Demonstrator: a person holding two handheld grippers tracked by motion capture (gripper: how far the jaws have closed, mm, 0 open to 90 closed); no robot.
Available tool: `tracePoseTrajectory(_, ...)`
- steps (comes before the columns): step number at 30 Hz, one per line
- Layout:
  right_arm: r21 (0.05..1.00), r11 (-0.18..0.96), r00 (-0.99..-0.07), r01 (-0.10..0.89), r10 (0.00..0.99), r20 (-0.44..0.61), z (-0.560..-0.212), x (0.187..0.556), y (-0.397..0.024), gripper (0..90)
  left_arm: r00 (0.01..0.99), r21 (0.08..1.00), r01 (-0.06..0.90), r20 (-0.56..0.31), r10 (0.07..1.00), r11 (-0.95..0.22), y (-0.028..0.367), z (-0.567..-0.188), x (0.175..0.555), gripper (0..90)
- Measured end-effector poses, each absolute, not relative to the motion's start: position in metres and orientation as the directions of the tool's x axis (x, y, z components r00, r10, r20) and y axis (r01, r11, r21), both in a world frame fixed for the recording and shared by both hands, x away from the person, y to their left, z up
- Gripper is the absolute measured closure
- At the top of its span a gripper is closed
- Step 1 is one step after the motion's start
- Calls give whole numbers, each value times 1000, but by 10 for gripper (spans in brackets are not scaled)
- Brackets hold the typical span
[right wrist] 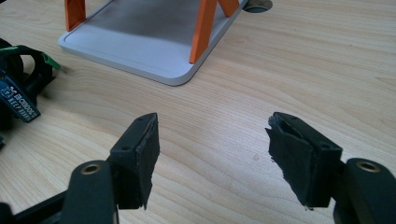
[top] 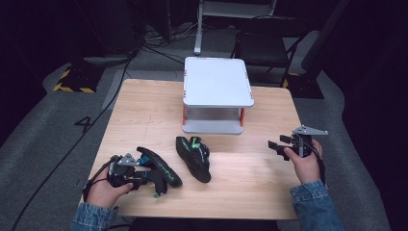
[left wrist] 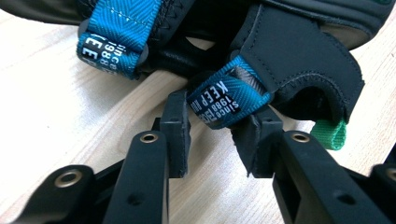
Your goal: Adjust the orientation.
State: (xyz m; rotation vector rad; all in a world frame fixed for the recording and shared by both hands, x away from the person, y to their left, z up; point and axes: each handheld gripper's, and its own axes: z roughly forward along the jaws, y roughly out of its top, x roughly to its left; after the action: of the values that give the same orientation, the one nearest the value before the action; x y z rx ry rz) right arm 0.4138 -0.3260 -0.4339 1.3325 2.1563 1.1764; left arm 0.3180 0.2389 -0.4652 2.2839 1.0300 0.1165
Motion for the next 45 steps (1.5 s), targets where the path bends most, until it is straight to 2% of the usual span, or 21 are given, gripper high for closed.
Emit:
tracePoseTrajectory(7,792,217,-498,570,858,124,-434,414,-327,342,644,631,638,-123,755,-441,258,-452,316,748)
tracePoseTrajectory(12,790,221,-499,572,858,121,-436,414,-326,341,642,654,614,-88,762,-442,257,-444,317,764)
tracePoseTrajectory(16,785,223,-496,577,860,120,-437,411,-328,341,644,681,567,-17,764,-463,248,-433,319,768)
tracePoseTrajectory(22,784,211,-479,583,869,123,-438,405,-336,341,670,703,520,16,742,-485,227,-426,326,755)
tracePoseTrajectory(30,779,202,-454,594,883,117,-442,396,-347,341,715,726,476,10,699,-497,198,-430,341,732)
tracePoseTrajectory(36,779,185,-432,599,894,120,-443,389,-355,341,730,709,479,5,683,-517,182,-434,349,724)
tracePoseTrajectory(38,778,179,-422,602,899,120,-444,386,-361,341,730,700,488,-1,683,-521,179,-436,351,653)
tracePoseTrajectory(41,779,171,-416,603,901,124,-444,385,-363,341,726,667,521,-19,687,-532,177,-442,354,497)
tracePoseTrajectory(42,778,173,-417,604,901,123,-444,385,-363,341,734,671,518,-30,678,-531,176,-444,355,479)
tracePoseTrajectory(45,776,175,-420,605,899,124,-445,386,-362,341,739,658,516,-20,673,-548,172,-450,356,526)
